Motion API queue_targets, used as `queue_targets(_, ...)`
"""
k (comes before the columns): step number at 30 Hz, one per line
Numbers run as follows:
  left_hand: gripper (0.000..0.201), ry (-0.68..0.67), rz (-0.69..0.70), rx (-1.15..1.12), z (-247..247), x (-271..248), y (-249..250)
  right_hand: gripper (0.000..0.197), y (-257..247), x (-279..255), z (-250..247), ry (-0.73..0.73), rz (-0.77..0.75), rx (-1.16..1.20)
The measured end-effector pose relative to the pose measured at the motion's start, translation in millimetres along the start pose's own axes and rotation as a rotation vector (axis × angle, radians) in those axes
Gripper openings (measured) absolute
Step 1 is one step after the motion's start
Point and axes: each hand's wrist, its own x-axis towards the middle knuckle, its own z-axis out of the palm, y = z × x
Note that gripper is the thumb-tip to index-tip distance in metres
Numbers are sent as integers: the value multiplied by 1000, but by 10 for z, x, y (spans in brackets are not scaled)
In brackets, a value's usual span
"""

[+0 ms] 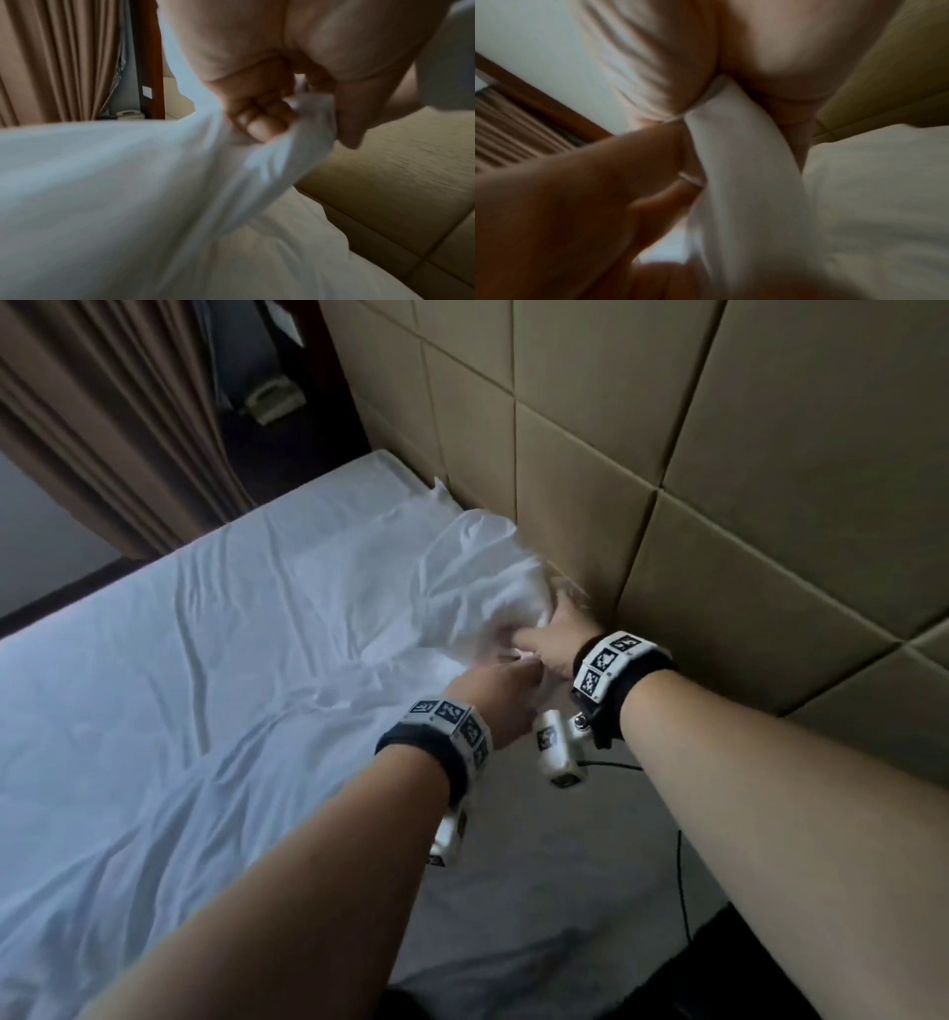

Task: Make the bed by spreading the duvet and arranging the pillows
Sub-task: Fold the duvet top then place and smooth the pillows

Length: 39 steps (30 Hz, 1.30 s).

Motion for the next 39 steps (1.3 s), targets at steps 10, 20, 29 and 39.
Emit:
queue_targets(10,98,-57,-612,12,913,-705,-958,77,1696,-39,78,189,502,857)
queue_targets(20,118,35,-1062,86,1855,-1263,-1704,133,1984,313,474,370,392,509)
queue_targets(29,33,79,-543,17,1484,-1472,-1826,38,1420,-101,151,441,100,56)
queue_targets(39,22,-99,-520,-301,695,-2066,-1177,49,1270,-1337,-735,552,203,395)
